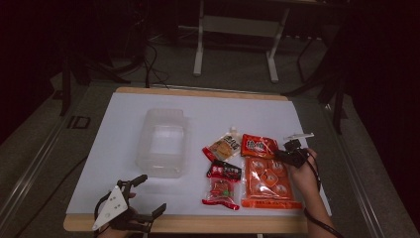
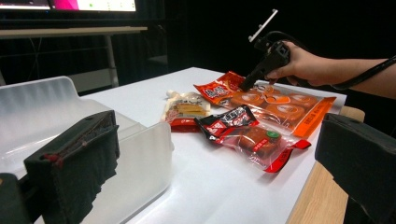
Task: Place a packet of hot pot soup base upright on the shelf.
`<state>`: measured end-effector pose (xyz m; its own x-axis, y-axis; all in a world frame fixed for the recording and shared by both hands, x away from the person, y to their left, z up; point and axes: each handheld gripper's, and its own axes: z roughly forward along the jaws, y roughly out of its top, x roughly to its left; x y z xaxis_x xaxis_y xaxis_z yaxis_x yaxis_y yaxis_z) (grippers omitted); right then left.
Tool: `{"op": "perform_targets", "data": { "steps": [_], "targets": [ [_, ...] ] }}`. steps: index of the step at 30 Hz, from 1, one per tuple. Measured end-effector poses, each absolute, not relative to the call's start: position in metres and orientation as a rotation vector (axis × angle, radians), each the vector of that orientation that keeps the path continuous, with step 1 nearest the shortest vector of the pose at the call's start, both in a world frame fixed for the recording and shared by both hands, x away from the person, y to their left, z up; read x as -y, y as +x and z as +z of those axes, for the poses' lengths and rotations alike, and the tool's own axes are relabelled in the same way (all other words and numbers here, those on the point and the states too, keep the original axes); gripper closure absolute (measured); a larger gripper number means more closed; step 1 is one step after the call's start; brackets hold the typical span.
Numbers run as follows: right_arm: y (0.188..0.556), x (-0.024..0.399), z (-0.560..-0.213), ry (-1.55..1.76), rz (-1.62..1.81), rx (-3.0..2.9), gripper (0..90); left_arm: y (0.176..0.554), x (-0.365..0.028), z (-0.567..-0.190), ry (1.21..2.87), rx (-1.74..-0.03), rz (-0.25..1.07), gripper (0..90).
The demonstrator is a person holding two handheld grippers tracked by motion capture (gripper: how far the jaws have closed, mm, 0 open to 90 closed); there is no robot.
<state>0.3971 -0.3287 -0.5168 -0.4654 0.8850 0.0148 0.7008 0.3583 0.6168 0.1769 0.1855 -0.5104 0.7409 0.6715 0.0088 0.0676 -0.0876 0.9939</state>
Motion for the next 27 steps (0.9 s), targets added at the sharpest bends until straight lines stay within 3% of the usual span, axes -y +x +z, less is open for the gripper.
{"op": "perform_targets", "data": {
  "steps": [16, 27],
  "targets": [
    [0.381, 0.339, -0.493, 1.372, 0.939, -2.245, 85.5, 0.179, -0.184, -0.512, 1.602, -0.604, 0.581, 0.3],
    [0.362, 0.344, -0.472, 1.321, 1.033, -2.183, 85.6, 0.179, -0.179, -0.51, 1.646, -0.643, 0.514, 2.1]
  ]
}}
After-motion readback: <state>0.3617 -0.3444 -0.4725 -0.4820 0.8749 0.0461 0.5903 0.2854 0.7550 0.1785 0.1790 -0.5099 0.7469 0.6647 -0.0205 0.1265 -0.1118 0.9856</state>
